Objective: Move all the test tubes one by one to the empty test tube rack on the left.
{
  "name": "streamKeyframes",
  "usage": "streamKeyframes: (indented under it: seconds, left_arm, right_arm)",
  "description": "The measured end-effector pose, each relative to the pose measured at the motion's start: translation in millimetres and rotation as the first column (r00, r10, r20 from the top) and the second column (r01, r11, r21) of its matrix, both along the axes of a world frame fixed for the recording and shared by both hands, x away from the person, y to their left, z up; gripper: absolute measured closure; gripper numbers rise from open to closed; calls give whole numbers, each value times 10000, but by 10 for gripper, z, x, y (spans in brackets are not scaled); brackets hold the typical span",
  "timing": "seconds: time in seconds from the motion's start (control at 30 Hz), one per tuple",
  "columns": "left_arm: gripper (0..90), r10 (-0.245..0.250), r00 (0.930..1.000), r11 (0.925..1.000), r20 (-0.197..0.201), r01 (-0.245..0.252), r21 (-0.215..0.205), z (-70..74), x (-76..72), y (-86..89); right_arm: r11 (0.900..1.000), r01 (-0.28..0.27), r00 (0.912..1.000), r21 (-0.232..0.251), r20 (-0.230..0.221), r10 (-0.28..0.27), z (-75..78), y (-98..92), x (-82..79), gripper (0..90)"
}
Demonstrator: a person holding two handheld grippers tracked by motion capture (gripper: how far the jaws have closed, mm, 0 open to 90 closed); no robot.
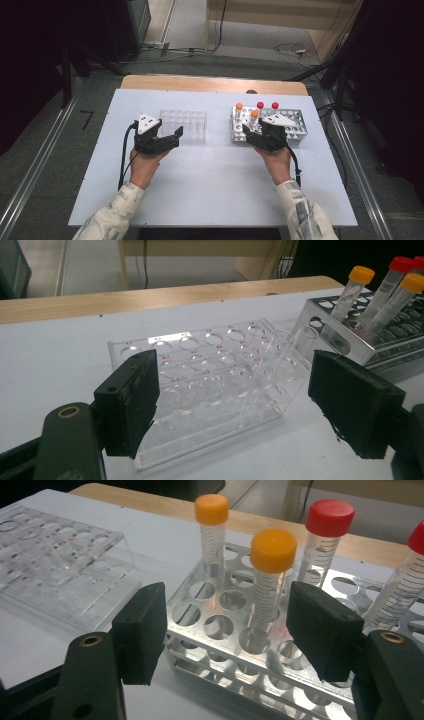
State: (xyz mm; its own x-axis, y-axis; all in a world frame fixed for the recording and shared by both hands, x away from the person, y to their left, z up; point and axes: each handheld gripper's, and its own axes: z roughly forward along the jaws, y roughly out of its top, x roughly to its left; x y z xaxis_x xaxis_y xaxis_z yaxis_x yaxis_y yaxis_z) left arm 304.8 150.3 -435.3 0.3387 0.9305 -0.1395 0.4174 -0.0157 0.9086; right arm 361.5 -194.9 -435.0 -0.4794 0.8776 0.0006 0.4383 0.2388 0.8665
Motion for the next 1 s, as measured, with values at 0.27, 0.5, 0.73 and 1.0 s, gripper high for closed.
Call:
streamKeyframes:
  seconds: [0.27,0.5,0.73,1.0]
  left_arm:
    - [210,-40,10000,10000,-51,40,-44,-5,5,-1]
    - [212,-78,9999,9999,-80,78,-66,-11,5,-17]
    - [213,-123,9999,9999,-103,122,-72,-13,7,-26]
    - [214,-125,9999,9999,-100,124,-94,-11,4,-25]
  right_arm:
    - [9994,344,9993,-7,130,-344,-65,-25,129,415]
    - [9988,491,9986,18,197,-491,-106,-40,184,525]
    - [9987,509,9984,-57,255,-508,-146,-21,218,583]
    - [9986,518,9984,-144,227,-514,-175,-8,236,632]
